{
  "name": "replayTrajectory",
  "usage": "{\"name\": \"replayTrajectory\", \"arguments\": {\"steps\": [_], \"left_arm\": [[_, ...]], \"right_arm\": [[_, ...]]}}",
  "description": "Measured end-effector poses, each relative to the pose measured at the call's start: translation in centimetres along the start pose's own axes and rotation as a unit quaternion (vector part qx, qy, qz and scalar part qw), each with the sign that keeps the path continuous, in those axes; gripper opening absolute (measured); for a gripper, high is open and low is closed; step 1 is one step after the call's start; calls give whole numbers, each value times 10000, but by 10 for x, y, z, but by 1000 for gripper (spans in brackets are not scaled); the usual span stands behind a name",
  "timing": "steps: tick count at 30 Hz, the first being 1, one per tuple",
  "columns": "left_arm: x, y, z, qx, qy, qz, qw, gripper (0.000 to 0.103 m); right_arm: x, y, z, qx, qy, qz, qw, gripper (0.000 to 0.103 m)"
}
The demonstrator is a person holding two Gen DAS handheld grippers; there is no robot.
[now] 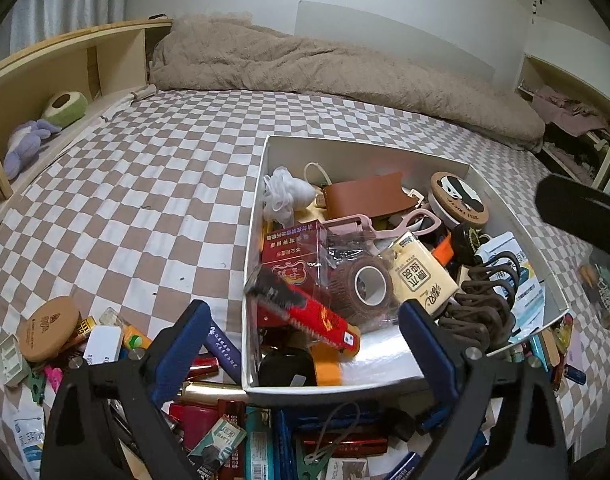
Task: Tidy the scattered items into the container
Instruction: 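Lower the red lighter into the box and open the left tool while the right tool lowers the gold lighter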
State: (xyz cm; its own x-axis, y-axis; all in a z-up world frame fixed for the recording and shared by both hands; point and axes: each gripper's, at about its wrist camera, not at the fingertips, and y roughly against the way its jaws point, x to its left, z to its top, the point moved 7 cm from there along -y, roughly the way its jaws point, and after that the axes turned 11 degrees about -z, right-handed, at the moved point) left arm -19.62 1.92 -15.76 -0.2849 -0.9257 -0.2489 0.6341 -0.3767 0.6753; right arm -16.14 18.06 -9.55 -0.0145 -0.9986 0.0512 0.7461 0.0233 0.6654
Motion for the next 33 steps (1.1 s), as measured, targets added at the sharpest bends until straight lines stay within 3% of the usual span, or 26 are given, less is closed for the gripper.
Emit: {"name": "replayTrajectory", "arguments": {"steps": [22, 33], "left_arm": [[18, 30, -8, -184, -215, 350, 9990, 96], [25, 43, -14, -193, -180, 297, 9992, 96]], "right_arm": [[28, -32, -11, 625, -28, 152, 9979, 81], [52, -58, -27, 1106, 131, 213, 9935, 81]]}}
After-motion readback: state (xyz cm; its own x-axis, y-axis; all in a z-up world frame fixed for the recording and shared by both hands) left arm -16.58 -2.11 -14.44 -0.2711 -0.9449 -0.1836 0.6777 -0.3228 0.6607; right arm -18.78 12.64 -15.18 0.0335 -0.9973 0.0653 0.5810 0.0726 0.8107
